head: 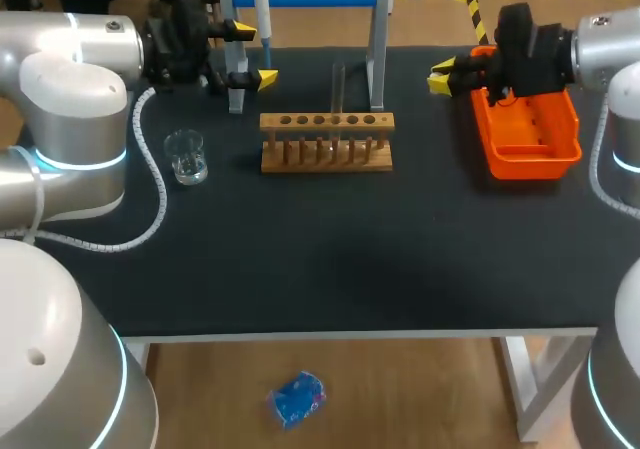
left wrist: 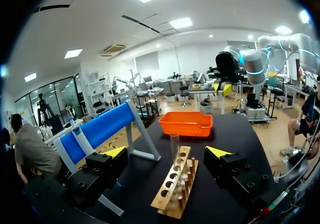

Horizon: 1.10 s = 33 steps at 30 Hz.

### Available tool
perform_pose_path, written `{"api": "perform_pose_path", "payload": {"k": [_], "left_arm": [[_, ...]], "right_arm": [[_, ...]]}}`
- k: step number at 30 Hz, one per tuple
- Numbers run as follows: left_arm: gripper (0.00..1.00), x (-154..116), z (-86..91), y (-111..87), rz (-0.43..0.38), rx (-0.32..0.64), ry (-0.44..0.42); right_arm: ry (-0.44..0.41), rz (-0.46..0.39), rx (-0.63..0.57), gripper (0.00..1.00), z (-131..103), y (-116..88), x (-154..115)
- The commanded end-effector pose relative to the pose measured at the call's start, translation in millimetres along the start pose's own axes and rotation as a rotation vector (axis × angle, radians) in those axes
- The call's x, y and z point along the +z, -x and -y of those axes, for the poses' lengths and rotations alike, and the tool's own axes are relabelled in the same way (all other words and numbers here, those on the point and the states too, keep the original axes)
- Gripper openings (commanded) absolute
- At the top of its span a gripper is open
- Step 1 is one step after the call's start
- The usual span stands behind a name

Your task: Invert the test tube, pick up the pipette, mount the tip to pipette, aspirate from beaker and dispense into the tube, eject the tip, return the pipette, and cap with the stopper.

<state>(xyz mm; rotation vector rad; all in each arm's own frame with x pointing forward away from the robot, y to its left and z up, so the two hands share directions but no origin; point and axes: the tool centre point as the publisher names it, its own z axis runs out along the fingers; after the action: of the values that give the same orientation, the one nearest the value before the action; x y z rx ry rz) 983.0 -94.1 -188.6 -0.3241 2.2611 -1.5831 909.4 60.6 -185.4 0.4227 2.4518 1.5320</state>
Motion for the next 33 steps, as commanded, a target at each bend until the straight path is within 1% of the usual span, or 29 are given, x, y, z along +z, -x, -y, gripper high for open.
{"api": "perform_pose_path", "payload": {"k": [1,6,9,18,21,29,33], "left_arm": [[1.00,0.9,-1.3,-0.6,0.004,0.002,-0.005],[1.00,0.9,-1.3,-0.6,0.004,0.002,-0.005],[1.00,0.9,-1.3,-0.6,0.004,0.002,-0.005],[1.00,0.9,-1.3,-0.6,0.004,0.002,-0.005],[1.00,0.9,-1.3,-0.6,0.004,0.002,-0.005],[1.00,0.9,-1.3,-0.6,0.004,0.002,-0.005],[1.00,0.9,-1.3,-0.6,0.004,0.002,-0.005]], "right_arm": [[-0.001,-0.002,0.001,0.00,-0.3,-0.3,-1.2],[-0.001,-0.002,0.001,0.00,-0.3,-0.3,-1.2],[0.001,-0.016,-0.011,0.00,-5.6,2.4,12.8],[0.034,-0.038,0.017,0.00,-18.3,14.8,48.7],[0.041,-0.042,0.012,0.00,-26.5,20.1,62.4],[0.041,-0.063,-0.039,0.00,-57.2,35.6,107.4],[0.039,-0.065,-0.057,0.00,-67.6,42.2,125.5]]}}
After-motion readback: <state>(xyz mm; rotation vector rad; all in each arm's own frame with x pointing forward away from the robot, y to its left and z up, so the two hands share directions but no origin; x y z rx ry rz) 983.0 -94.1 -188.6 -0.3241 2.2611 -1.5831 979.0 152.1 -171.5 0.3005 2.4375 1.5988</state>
